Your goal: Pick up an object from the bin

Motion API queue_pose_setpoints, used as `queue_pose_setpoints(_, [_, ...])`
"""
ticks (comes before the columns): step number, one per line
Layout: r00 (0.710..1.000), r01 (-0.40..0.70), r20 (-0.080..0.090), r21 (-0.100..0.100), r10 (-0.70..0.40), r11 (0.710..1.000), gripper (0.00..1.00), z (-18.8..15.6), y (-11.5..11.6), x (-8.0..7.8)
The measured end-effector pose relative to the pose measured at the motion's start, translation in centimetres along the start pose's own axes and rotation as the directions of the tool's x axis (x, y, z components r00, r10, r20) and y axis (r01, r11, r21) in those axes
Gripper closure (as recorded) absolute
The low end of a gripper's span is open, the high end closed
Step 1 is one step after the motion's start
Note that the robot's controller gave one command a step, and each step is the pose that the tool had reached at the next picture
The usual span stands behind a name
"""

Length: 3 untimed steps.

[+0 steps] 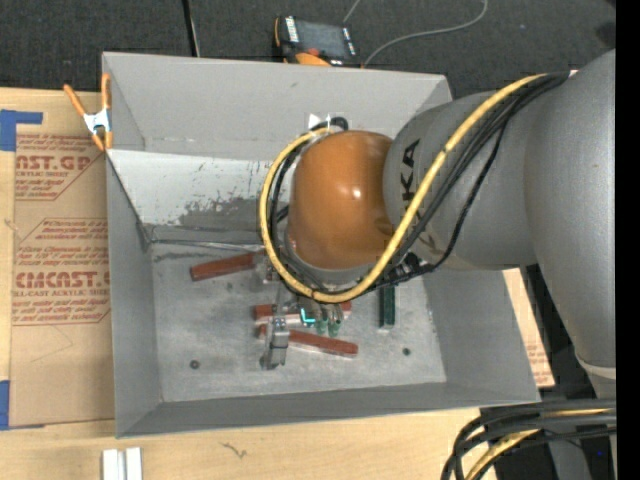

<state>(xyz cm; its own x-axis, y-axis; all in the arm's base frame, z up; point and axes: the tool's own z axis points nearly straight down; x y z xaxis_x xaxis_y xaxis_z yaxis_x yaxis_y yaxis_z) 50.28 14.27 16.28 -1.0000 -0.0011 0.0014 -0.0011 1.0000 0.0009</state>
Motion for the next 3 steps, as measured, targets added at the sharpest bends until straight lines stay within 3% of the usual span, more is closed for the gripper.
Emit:
queue_pose_setpoints(1, [0.975,0.222,0.0,0.001,-0.222,0.975,0.0,9.2,-4.1,-6.6])
queue_pose_setpoints(2, [0.975,0.223,0.003,0.0,-0.223,0.975,1.0,8.9,-4.0,-6.7])
queue_pose_setpoints(3, [0.981,0.192,0.012,-0.001,-0.192,0.981,1.0,0.0,-0.8,-6.6])
